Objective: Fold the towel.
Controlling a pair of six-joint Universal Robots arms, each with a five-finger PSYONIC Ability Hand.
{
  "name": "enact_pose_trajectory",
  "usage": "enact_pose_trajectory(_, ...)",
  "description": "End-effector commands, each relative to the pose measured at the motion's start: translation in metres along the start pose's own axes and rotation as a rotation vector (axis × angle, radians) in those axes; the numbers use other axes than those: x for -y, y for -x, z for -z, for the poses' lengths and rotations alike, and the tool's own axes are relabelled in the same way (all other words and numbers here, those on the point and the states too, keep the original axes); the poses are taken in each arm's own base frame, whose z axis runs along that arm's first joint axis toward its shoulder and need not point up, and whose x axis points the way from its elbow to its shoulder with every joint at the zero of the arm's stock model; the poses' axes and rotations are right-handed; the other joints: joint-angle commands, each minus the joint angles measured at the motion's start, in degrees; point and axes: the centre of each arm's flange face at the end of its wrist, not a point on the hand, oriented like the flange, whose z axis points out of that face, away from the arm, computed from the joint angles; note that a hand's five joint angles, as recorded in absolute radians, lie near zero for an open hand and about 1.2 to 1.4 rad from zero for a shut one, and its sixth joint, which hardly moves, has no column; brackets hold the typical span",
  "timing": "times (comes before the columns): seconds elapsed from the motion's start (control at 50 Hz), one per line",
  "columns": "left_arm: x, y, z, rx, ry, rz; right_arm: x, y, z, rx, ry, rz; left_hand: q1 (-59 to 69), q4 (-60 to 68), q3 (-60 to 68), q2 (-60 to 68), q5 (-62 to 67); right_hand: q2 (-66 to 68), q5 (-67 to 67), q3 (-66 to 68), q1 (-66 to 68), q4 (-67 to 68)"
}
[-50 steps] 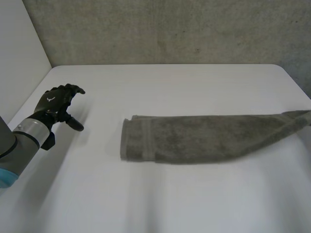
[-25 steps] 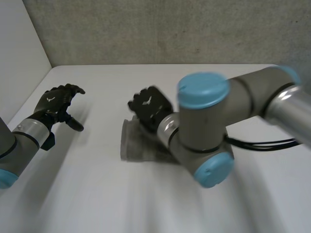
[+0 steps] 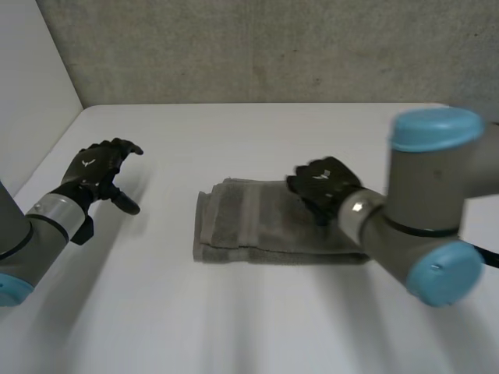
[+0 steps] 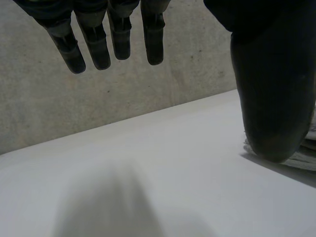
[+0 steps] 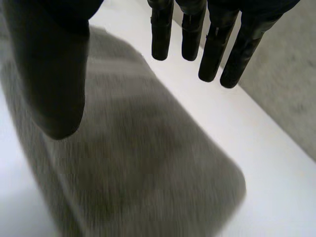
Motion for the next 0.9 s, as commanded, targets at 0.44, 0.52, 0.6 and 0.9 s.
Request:
enact_pose_trajectory(0.44, -0.005, -0.014, 0.003, -0.034, 0.015, -0.004, -0.091, -0.04, 0.0, -0.093, 0.029, -0.103, -4.99, -4.2, -3.97, -3.68, -2.46, 57.42, 55.46, 56.94, 56.78, 56.21)
enact_pose_trajectory(0.52, -0.004, -0.014, 0.003, -0.034, 0.011, -0.004, -0.085, -0.044, 0.0, -0.103, 0.014, -0.096, -4.99, -4.2, -3.97, -3.68, -2.46, 57.51, 55.55, 57.03, 56.88, 56.3)
enact_pose_trajectory(0.6, -0.002, -0.016, 0.003, -0.037, 0.006, -0.005, -0.054, -0.053, -0.006, -0.126, -0.074, -0.055, -4.99, -4.2, -3.97, -3.68, -2.46, 57.51, 55.55, 57.03, 56.88, 56.3)
enact_pose_trajectory(0.9, 0.015, -0.031, 0.011, -0.072, -0.036, -0.019, 0.057, 0.09, -0.016, 0.263, -0.254, 0.091, -5.15, -4.37, -4.14, -3.85, -2.62, 57.51, 55.55, 57.03, 56.88, 56.3)
